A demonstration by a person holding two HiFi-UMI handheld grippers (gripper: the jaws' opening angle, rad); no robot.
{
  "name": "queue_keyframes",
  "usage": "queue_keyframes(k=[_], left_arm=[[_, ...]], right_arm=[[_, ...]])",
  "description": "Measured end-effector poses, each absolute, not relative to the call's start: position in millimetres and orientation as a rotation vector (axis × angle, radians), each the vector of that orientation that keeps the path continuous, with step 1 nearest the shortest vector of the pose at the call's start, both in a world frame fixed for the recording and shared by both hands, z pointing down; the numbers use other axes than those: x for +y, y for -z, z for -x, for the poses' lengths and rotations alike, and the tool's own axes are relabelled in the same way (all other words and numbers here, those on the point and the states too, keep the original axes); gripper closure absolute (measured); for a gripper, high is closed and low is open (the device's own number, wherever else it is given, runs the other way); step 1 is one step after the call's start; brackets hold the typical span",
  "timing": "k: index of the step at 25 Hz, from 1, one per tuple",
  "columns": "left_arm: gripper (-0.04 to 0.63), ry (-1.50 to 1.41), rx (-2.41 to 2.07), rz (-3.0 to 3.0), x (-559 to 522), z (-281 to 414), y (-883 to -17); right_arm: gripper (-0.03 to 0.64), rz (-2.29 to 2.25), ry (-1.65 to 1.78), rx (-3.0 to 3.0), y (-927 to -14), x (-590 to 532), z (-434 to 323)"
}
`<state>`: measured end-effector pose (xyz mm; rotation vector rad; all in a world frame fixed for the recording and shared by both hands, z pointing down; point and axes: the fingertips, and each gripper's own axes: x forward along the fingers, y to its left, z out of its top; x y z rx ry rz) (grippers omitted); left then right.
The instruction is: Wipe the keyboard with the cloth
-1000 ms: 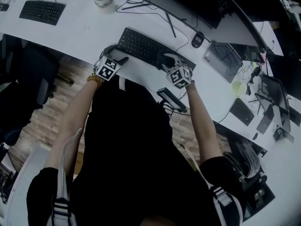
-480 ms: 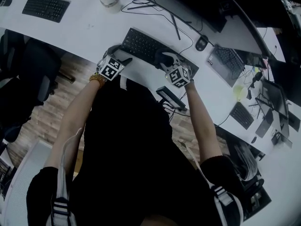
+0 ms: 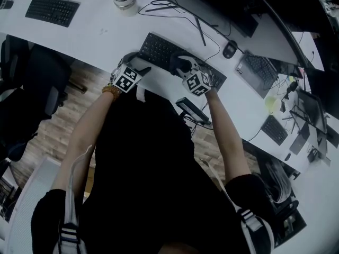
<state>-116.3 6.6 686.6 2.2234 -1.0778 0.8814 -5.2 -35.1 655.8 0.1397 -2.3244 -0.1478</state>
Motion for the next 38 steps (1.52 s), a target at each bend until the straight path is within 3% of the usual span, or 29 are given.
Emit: queue_keyframes(k=[38], left_arm=[[0.233,-0.875,-0.991,-2.264,9.9,122.7,-686.6]], right_arm=[[0.526,0.281,0.255,-2.261,-661.1,-26.3,162.3]])
